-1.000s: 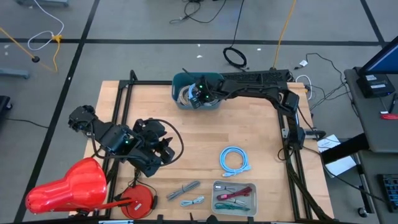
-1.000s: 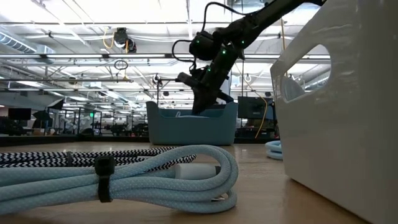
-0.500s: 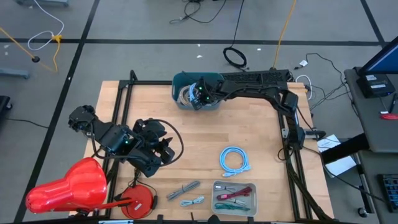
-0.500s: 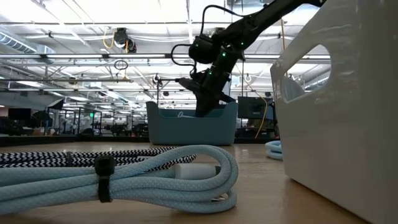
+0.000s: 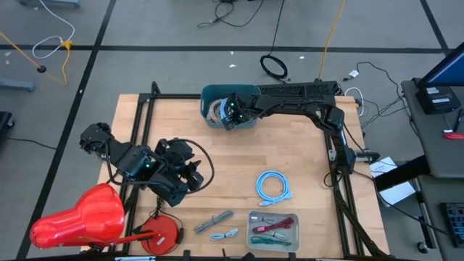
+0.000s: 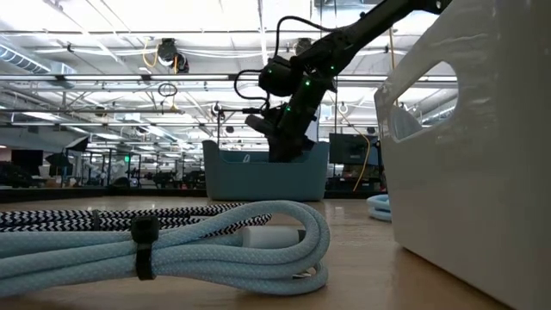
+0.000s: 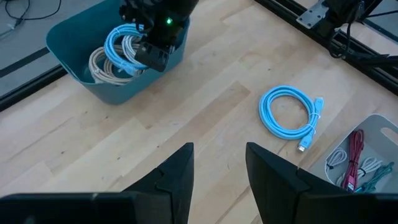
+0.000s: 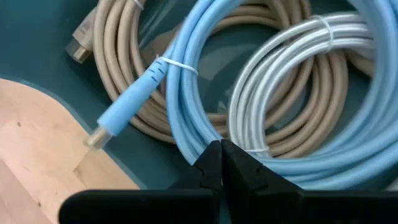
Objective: Pick & Place USB Port
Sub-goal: Put the top blue HDMI cable into the blue bin, then put the white patterned charger cable into the gray bin
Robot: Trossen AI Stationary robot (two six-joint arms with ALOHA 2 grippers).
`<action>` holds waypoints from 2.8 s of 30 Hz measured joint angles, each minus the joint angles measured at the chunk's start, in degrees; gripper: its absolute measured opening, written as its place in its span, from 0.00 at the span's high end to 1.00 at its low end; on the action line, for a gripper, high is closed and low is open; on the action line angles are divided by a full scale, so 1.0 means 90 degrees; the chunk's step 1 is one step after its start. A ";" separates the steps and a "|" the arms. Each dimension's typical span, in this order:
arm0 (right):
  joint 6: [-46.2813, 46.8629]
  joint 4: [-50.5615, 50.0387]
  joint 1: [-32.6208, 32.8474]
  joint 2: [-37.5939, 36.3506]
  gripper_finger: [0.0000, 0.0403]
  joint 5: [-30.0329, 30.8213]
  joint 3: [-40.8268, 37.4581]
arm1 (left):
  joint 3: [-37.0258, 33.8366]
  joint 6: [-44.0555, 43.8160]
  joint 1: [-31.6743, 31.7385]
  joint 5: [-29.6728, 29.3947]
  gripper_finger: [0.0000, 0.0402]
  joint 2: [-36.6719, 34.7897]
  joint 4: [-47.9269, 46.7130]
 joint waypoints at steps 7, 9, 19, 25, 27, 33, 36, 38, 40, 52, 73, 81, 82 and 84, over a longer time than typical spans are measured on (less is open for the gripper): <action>-0.0004 0.0081 -0.0007 -0.0009 1.00 -0.0034 -0.0005 | 0.0000 -0.0003 -0.0012 -0.0009 0.63 0.0001 0.0005; 0.0013 0.0131 -0.0008 -0.0008 1.00 0.0015 -0.0010 | 0.0000 -0.0005 -0.0012 -0.0010 0.63 0.0002 0.0005; 0.0072 0.0701 0.0047 -0.0282 1.00 0.0124 -0.0019 | 0.0000 0.0130 -0.0007 -0.0032 0.63 0.0002 0.0002; 0.0090 0.1069 0.0075 -0.0541 1.00 0.0118 -0.0017 | 0.0000 0.0174 0.0000 -0.0088 0.63 0.0002 0.0000; 0.0133 0.0950 0.0084 -0.0825 1.00 0.0099 -0.0025 | 0.0000 0.0176 0.0000 -0.0105 0.63 0.0002 -0.0002; -0.0020 0.0758 0.0355 -0.1872 1.00 -0.0088 -0.0029 | 0.0000 0.0394 0.0005 -0.0035 0.63 0.0002 -0.0004; -0.0197 0.0556 0.0533 -0.2524 1.00 -0.0724 -0.0019 | -0.0001 0.0524 0.0006 0.0113 0.63 0.0002 -0.0005; -0.0226 0.0225 0.0691 -0.2978 1.00 -0.1254 -0.0019 | -0.0080 0.0546 0.0008 0.0184 0.63 0.0000 0.0032; -0.0196 -0.0096 0.0911 -0.3402 1.00 -0.1664 -0.0015 | -0.0247 0.0548 0.0007 0.0299 0.63 0.0000 0.0061; 0.0285 -0.1341 0.3178 -0.5332 1.00 -0.0870 -0.0017 | -0.3210 0.0948 -0.0114 0.2716 0.63 0.0002 0.4327; 0.2401 -0.0379 0.7213 -0.6113 1.00 0.1941 -0.2185 | -0.1928 0.1687 -0.0482 0.3970 0.63 0.2509 0.4548; 0.2661 0.2409 0.7538 -0.6579 1.00 0.1935 -0.3737 | -0.1100 0.2143 -0.0435 0.4640 0.63 0.3610 0.2695; 0.2669 0.2688 0.7575 -0.6645 1.00 0.1945 -0.3893 | -0.1164 0.2069 -0.0435 0.4723 0.63 0.3635 0.2635; 0.2657 0.3094 0.7634 -0.6753 1.00 0.2027 -0.4150 | -0.1308 0.1882 -0.0461 0.4747 0.63 0.3631 0.2649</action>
